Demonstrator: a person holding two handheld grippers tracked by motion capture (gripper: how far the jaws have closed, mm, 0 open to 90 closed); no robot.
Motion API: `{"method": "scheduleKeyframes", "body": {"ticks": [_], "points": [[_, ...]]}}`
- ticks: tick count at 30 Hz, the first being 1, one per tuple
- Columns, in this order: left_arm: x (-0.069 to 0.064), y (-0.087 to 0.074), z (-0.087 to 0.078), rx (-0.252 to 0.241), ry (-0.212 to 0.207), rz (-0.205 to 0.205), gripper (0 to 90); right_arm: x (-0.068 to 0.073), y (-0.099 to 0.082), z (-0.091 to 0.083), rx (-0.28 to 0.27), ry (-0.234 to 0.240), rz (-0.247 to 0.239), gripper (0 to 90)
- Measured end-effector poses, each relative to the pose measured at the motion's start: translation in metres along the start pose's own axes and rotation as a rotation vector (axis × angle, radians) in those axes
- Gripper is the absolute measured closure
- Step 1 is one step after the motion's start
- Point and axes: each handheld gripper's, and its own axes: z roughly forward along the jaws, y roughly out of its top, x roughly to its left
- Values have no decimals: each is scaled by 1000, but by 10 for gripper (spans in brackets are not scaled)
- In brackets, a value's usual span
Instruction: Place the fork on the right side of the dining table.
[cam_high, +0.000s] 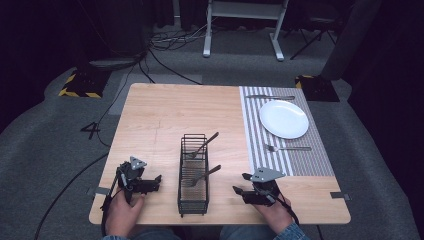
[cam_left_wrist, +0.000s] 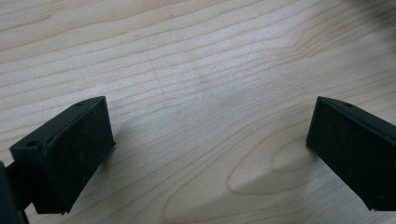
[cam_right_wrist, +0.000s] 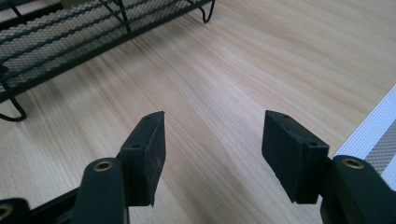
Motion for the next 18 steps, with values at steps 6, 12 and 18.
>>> {"method": "scheduleKeyframes", "body": {"ticks": [6,12,18], "points": [[0,0,0,1,0,-1,5,-4,-8,8,22,-6,20,400],[0,0,0,1,-1,-1,5,-6,-15,11,37,-53,9,402],[0,0,0,0,-1,-1,5,-6,-16,12,31,-42,10,353]]}}
